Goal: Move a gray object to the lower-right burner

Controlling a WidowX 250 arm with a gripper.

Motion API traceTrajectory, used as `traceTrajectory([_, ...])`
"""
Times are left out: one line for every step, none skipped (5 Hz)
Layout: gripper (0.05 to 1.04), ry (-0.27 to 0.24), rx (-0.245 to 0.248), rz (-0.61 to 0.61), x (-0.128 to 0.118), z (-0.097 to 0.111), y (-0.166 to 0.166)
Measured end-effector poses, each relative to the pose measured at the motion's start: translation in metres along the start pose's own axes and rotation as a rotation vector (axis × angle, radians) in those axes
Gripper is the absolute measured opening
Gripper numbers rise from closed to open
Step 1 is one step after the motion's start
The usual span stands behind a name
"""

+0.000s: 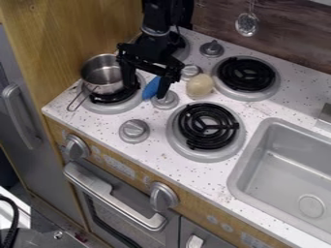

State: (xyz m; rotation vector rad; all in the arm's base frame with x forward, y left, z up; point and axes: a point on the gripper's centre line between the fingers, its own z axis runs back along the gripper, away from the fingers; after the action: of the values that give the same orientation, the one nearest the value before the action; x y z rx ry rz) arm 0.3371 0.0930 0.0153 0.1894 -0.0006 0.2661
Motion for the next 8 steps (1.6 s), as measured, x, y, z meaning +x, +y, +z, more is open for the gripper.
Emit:
traceTrajectory([0.997, 0.04, -0.006, -0.012, -0.006, -0.012, -0.003])
traceTrajectory([0.997, -0.032, -0.125, -0.213, 0.005, -0.032, -0.027])
traceTrajectory([0.997, -0.017, -0.154, -0.236, 0.023, -0.034, -0.047])
traceTrajectory([0.997, -0.081, -0.137, -0.326, 0.042, -0.031, -0.082])
traceTrajectory([0.997, -0.122, -0.12, -0.33, 0.057, -0.029, -0.084])
traceTrajectory([0.997, -0.128, -0.095, -0.334, 0.075, -0.032, -0.085])
traceTrajectory([0.997, -0.156, -0.083, -0.3, 0.085, -0.029, -0.085])
traceTrajectory([0.997, -0.163, -0.073, -0.296, 0.097, -0.031, -0.085])
